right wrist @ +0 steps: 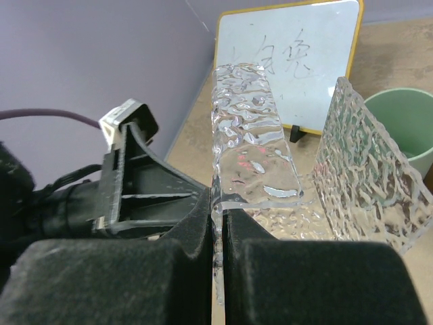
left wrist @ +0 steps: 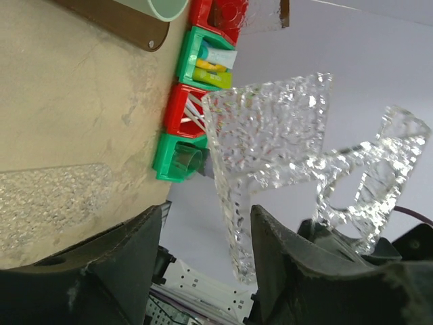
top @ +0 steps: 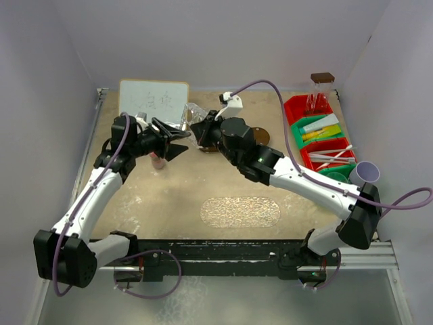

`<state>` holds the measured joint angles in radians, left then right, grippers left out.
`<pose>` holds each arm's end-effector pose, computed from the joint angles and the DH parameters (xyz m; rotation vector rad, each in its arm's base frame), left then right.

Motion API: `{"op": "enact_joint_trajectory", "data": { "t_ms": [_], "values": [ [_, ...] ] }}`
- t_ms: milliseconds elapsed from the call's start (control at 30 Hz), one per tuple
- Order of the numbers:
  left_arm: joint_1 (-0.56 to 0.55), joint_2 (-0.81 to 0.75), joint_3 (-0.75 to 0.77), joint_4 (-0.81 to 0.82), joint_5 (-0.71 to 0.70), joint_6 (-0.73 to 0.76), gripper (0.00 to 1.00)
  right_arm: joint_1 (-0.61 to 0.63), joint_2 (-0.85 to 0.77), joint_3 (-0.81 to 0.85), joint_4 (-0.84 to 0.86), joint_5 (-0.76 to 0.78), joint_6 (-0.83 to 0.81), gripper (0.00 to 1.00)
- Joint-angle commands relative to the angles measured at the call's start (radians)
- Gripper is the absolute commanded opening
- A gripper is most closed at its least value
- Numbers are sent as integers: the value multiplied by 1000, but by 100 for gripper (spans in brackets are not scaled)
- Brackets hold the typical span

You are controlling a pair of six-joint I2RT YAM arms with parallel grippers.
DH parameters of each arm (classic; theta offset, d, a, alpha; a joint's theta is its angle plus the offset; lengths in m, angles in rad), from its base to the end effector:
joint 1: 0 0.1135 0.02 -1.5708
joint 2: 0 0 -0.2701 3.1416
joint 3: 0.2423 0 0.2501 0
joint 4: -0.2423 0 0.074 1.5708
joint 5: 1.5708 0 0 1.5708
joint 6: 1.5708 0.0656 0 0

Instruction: Prepare toiletry sets of a toothbrush and toothpaste on the tray

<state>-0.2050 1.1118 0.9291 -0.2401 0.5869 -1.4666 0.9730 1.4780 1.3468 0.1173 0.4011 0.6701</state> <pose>0.2543 -0.0900 0.3178 -0.9875 2.1095 -1.5598 0.2339 0.2980 0.4083 0.0774 1.6668 0.9548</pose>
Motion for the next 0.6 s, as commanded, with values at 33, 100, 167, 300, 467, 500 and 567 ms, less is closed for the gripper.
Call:
{"op": "enact_joint_trajectory", "data": {
  "t_ms": [33, 100, 167, 300, 467, 500, 567],
  "values": [
    [-16, 77, 64, 26, 34, 19, 46, -3, 1, 66, 97, -21, -10, 0],
    [-26, 91, 88, -21, 25, 51, 42, -2, 6, 71, 100, -29, -13, 0],
    [-28, 99, 83, -13, 26, 44, 36, -2, 14, 77, 94, -36, -14, 0],
    [-29, 111, 84, 38, 32, 18, 28, -1, 28, 78, 96, -60, 2, 0],
    [-29, 132, 115, -2, 20, 40, 16, 9, 57, 118, 58, -75, -24, 0],
    [-30, 137, 118, -7, 17, 41, 6, 11, 63, 127, 43, -82, -29, 1],
    [-29, 143, 142, -46, -1, 64, 3, 12, 70, 151, -10, -90, -34, 4]
  ]
}}
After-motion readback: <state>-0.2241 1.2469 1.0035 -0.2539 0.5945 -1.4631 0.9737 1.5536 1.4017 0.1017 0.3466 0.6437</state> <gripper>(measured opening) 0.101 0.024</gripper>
